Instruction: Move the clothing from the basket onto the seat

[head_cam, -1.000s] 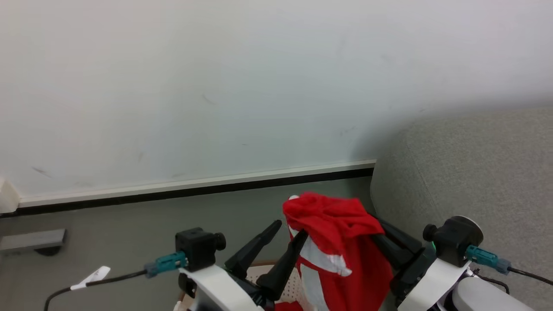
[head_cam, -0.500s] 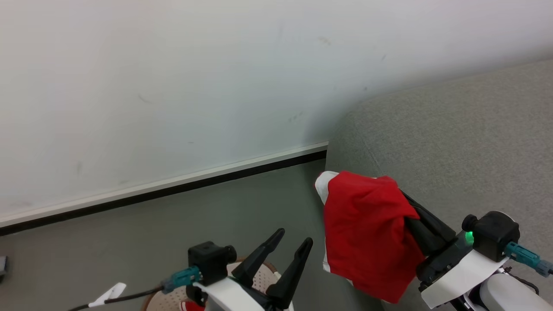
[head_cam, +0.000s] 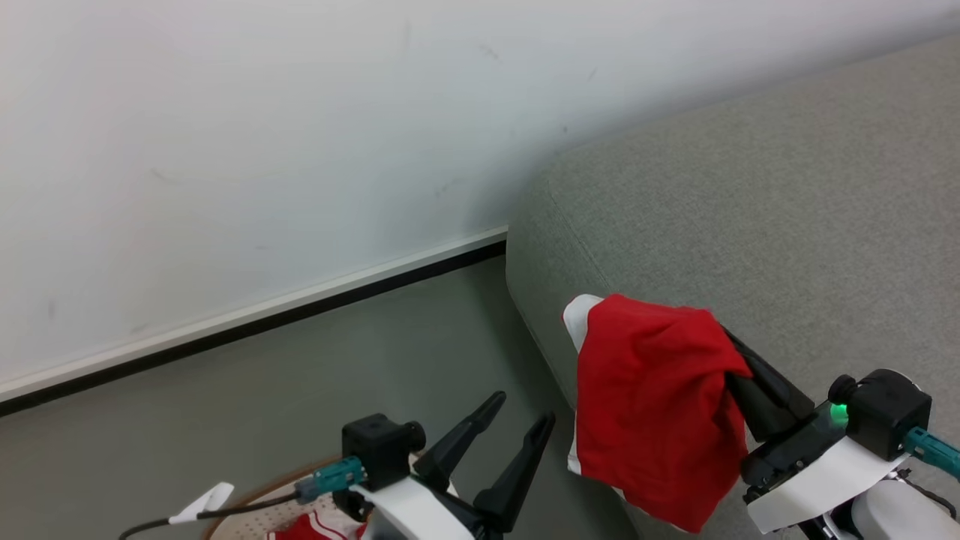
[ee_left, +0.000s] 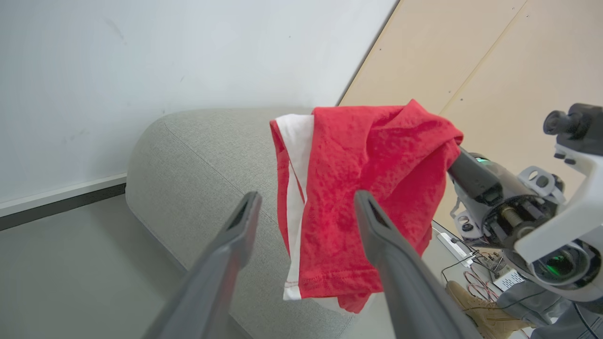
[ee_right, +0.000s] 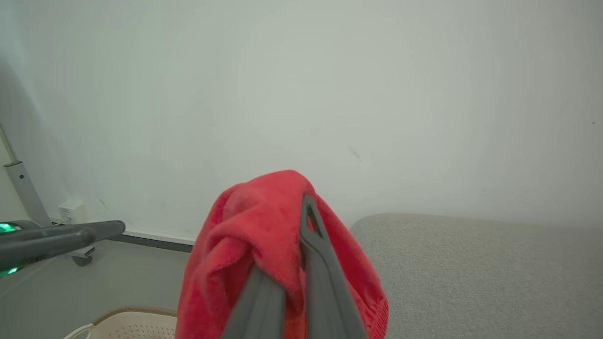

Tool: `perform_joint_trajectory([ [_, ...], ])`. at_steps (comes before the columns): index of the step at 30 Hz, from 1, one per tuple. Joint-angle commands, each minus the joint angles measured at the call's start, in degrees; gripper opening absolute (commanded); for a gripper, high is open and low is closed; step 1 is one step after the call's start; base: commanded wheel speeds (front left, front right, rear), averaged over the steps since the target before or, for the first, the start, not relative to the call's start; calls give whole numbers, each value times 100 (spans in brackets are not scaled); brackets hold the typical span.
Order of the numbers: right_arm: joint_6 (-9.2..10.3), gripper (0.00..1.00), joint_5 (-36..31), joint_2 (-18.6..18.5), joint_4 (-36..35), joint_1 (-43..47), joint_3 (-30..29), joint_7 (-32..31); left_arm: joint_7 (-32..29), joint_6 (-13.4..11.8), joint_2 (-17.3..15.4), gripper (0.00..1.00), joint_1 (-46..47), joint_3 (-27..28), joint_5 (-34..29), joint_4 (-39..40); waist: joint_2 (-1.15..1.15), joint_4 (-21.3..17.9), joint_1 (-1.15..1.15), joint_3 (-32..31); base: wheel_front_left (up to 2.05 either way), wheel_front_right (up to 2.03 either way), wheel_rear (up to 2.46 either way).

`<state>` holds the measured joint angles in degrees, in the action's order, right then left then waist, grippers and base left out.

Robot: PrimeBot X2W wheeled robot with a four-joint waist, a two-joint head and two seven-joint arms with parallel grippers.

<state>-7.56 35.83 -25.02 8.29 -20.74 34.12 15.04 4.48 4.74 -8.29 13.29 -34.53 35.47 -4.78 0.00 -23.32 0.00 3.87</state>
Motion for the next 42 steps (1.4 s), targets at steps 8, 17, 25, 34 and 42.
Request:
perform_joint_trajectory([
  [8,15,0,-146,104,-137,-13,-573,22,-101,59,-51,100,422,-150,-193,21,0,174,0,557,0,0,0],
  [17,15,0,-342,85,49,-719,-1499,21,-304,129,23,100,1193,-300,-400,53,0,787,0,1567,0,0,0],
  [25,15,0,-531,-503,720,-2029,-2502,21,-237,179,109,100,1927,-416,-573,-26,0,1470,0,2553,0,0,0],
  [34,15,0,-824,-1522,2028,-3571,-3283,-397,-52,230,201,100,2671,-613,-780,-249,0,2112,0,3280,0,0,0],
  [42,15,0,-1420,-2176,3257,-4204,-3900,-773,64,257,291,100,2991,-749,-683,-306,0,2320,0,3552,0,0,0],
])
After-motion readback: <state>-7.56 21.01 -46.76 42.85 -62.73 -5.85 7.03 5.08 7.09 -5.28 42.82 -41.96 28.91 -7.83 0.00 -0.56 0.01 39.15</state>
